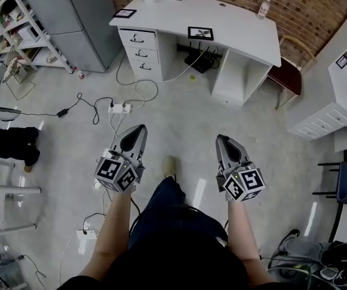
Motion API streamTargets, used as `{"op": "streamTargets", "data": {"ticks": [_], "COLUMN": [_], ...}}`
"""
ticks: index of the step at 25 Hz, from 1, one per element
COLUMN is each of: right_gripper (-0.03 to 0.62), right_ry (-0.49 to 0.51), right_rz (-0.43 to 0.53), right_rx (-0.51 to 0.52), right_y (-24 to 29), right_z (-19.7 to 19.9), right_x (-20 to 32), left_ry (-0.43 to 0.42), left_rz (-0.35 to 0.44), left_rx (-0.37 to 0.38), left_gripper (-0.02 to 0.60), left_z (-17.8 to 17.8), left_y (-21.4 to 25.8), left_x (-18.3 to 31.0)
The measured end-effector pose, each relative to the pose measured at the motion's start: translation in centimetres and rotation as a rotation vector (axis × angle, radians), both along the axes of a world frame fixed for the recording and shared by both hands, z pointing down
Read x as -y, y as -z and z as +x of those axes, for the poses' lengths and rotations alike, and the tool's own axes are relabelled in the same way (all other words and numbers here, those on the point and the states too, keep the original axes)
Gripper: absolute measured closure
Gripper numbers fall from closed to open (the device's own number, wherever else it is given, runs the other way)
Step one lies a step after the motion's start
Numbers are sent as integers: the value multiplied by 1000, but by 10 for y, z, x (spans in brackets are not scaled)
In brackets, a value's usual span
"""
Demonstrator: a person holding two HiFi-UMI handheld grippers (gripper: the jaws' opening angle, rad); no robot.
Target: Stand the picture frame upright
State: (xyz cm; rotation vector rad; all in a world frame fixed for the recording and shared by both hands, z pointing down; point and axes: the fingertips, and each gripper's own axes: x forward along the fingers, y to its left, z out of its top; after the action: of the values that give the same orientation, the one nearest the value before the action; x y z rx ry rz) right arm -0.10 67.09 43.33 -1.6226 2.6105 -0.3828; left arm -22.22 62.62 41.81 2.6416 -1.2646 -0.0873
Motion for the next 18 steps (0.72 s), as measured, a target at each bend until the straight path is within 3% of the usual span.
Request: {"op": "streamTargets", "data": {"ticks": [18], "right_gripper": [589], "right_ry": [17], "right_rz": [19], "right_rx": [5], "right_y": [14], "right_z": [11], "right_x": [129], "left_ry": [-52], "left_rz": [22], "left_rx": [-15], "left_gripper": [581], "left_z": [32], "left_y": [13], "left_x": [142]}}
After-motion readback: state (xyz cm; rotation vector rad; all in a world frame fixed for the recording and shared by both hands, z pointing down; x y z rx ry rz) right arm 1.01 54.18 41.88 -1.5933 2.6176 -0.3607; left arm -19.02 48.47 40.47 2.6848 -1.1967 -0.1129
